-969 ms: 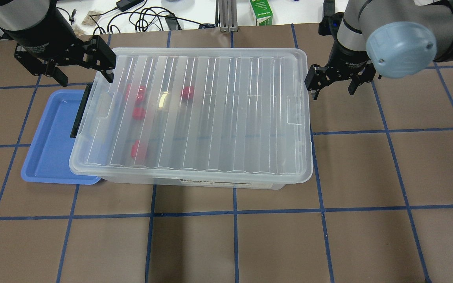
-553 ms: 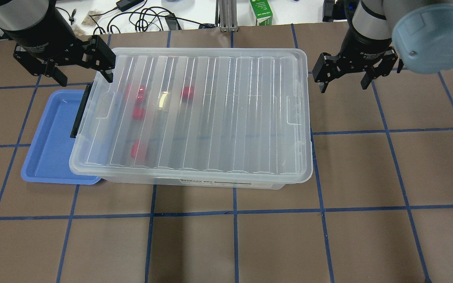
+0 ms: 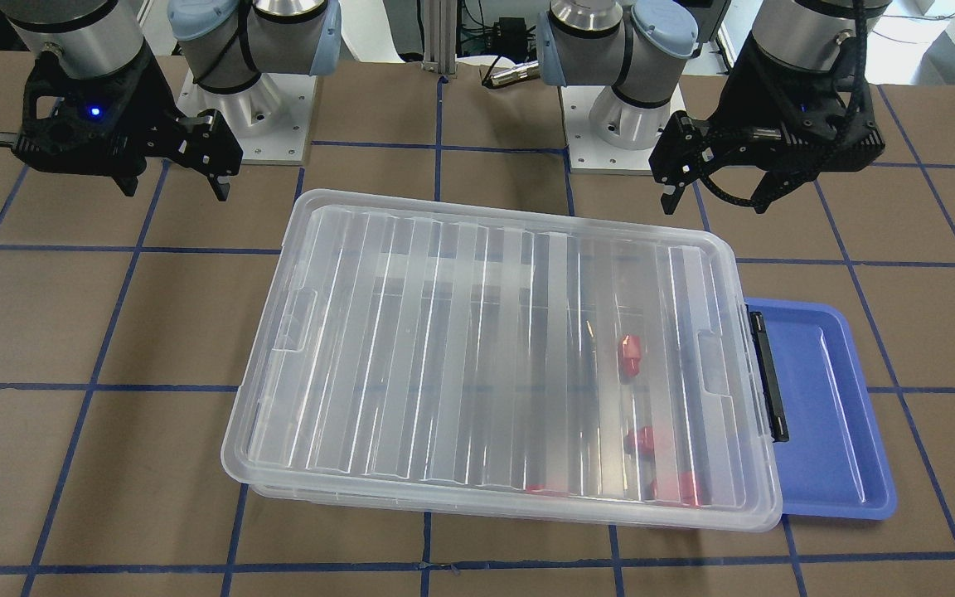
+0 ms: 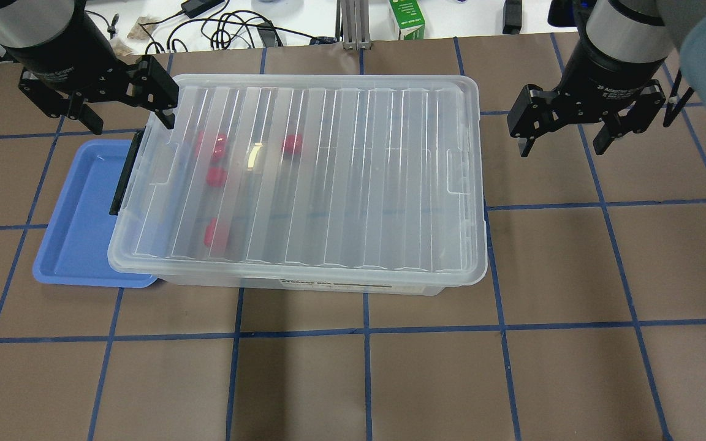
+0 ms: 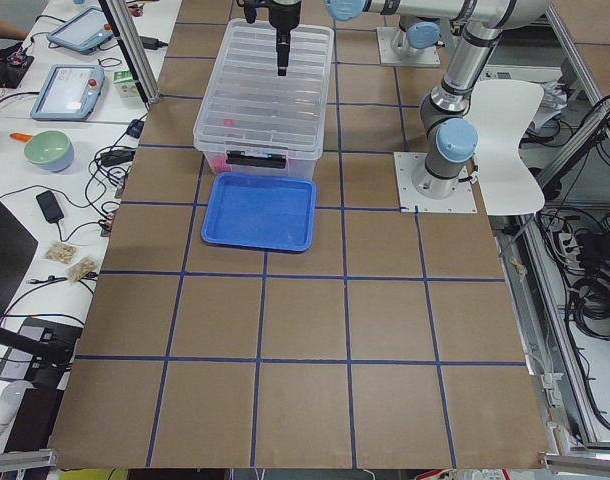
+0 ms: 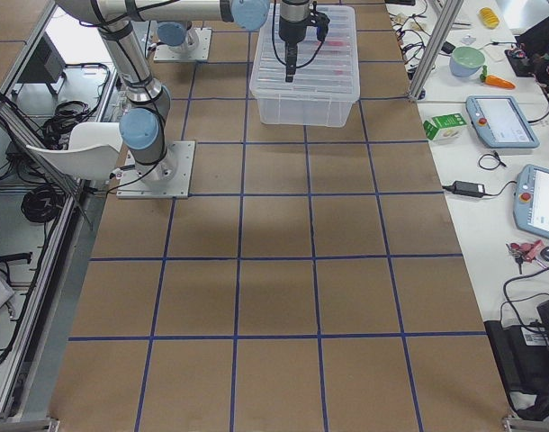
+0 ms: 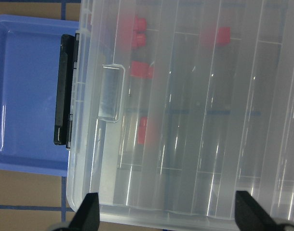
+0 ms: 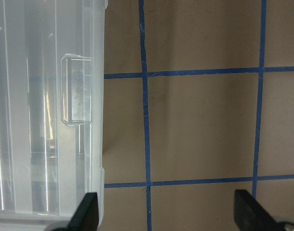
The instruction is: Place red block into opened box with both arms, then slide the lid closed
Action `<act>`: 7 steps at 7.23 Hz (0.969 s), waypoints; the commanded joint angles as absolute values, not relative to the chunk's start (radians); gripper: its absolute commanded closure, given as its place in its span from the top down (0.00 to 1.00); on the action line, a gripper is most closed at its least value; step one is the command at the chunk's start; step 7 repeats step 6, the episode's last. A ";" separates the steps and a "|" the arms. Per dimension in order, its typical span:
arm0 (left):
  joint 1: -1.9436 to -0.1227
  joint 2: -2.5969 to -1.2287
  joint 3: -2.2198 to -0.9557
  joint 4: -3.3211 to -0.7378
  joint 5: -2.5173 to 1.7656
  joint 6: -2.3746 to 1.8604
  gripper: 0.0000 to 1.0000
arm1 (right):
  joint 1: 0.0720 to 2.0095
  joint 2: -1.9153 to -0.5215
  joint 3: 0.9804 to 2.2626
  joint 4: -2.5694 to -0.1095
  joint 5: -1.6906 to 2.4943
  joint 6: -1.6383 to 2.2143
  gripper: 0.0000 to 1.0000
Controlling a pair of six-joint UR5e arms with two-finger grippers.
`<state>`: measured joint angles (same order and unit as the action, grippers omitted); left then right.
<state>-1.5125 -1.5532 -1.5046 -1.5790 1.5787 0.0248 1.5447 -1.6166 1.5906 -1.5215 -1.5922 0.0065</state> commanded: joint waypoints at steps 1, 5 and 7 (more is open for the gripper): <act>-1.513 -1.558 -1.503 -1.578 1.585 0.025 1.00 | 1.546 -1.628 1.591 -1.519 -1.618 0.011 1.00; -1.517 -1.565 -1.503 -1.578 1.582 0.015 1.00 | 1.548 -1.635 1.586 -1.516 -1.603 0.009 1.00; -1.517 -1.565 -1.503 -1.578 1.582 0.015 1.00 | 1.548 -1.641 1.586 -1.516 -1.601 0.009 1.00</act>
